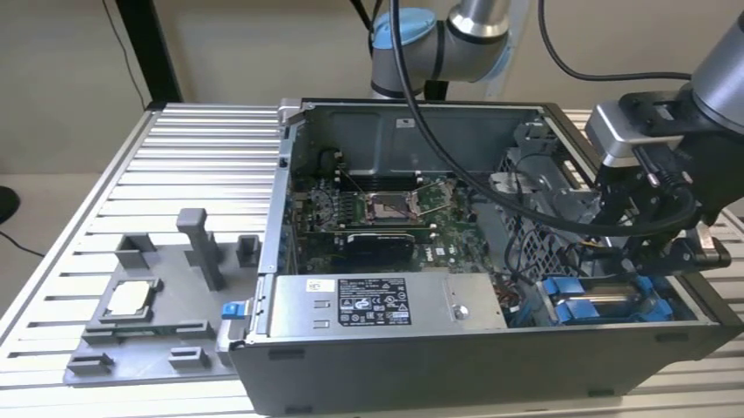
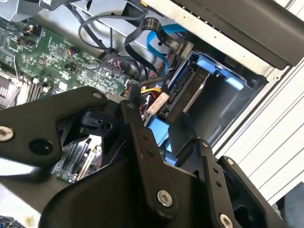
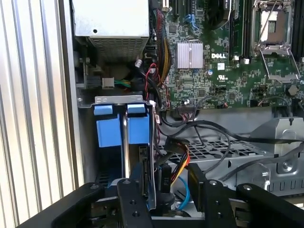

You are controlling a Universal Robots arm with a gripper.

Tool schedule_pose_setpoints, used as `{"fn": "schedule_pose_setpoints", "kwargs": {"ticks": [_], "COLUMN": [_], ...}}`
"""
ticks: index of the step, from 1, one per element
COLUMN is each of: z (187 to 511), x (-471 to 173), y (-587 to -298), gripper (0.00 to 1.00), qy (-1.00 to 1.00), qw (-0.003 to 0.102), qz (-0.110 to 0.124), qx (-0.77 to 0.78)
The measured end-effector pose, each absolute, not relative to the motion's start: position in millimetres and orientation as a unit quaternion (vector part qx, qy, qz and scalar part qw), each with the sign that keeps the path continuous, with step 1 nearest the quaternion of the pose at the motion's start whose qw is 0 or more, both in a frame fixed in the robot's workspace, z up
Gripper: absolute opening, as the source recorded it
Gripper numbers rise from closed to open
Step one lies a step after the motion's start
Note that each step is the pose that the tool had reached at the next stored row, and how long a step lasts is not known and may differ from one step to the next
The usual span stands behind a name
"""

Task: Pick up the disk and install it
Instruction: 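Insert the first disk wire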

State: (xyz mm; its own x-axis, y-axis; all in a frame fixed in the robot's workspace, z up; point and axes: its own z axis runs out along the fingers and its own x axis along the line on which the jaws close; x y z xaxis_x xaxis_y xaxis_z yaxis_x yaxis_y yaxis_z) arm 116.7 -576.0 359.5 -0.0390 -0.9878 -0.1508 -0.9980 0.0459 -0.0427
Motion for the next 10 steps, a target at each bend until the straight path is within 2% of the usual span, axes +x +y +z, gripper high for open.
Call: {"fn": "schedule_pose_setpoints", "kwargs": {"ticks": [10], "z": [357.2], "x": [116.7], "y": [-575.6], "gripper": [1.00], "qy": [0.720], "qw": [0.070], "qz": [0.036], "qx": [-0.690]}}
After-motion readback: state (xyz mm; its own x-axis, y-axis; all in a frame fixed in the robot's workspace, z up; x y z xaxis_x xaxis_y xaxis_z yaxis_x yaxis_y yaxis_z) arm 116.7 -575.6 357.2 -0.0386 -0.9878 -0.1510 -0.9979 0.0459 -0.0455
